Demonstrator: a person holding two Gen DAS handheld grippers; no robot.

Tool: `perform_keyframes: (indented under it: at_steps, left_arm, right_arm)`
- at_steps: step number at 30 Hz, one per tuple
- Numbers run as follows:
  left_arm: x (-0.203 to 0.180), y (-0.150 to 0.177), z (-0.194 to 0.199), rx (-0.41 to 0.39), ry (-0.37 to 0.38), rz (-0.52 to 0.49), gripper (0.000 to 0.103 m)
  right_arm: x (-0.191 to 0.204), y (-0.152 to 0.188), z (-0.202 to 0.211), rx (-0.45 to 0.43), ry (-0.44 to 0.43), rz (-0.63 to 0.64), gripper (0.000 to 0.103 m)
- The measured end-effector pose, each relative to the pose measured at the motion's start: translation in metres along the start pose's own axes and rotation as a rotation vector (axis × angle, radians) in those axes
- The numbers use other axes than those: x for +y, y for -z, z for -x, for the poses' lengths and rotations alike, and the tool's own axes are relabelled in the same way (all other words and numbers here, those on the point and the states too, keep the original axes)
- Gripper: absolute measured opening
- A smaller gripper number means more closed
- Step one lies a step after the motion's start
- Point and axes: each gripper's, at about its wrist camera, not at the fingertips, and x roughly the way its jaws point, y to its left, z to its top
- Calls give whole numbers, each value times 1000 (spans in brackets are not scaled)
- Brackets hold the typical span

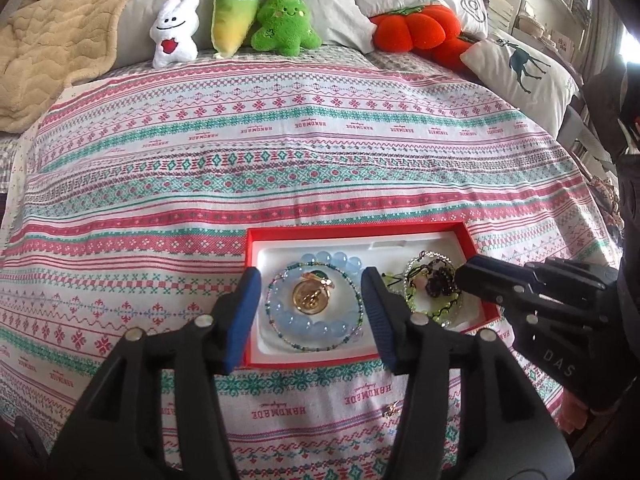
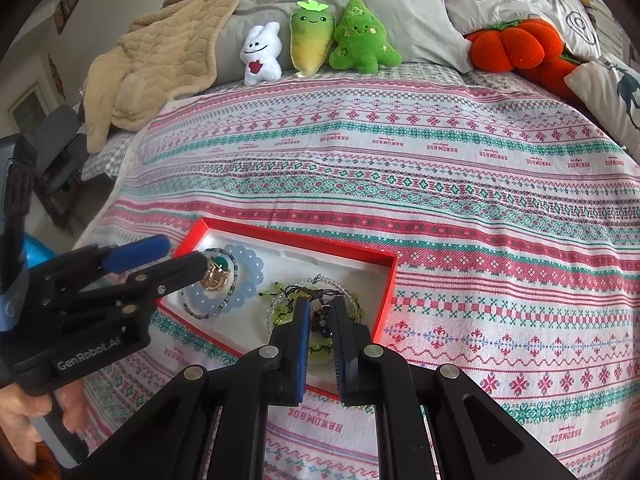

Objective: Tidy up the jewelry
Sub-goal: 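Carry the earrings into the red box with both tools, then open both tools to drop the earrings and lift away from the box, then move the left tool toward the last gold stud earring on the cover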

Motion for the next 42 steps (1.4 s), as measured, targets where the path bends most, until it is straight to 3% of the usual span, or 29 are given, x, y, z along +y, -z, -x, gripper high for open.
perform_keyframes:
  at_steps: [11,12,13,15,25,42]
  left_arm:
    - [11,13,13,32,-25,10,68]
    - [12,15,15,36,-25,12,69]
    - [12,17,16,40,-25,13,70]
    - [12,20,19,48,-26,13,72]
    - [21,42,32,120,-6,22,81]
    - [34,90,43,206,-47,-60,83]
  right_arm:
    - [3,-5,12,-14,-11,-1,25]
    - [3,-4,14,-12,-15,-3,33]
    - [3,-4,17,-14,-18,-6,51]
    - [1,-1,25,-42,-28,-22,70]
    - [0,12,45,-27,-9,-28,72]
    - [15,56,49,56,23,59,77]
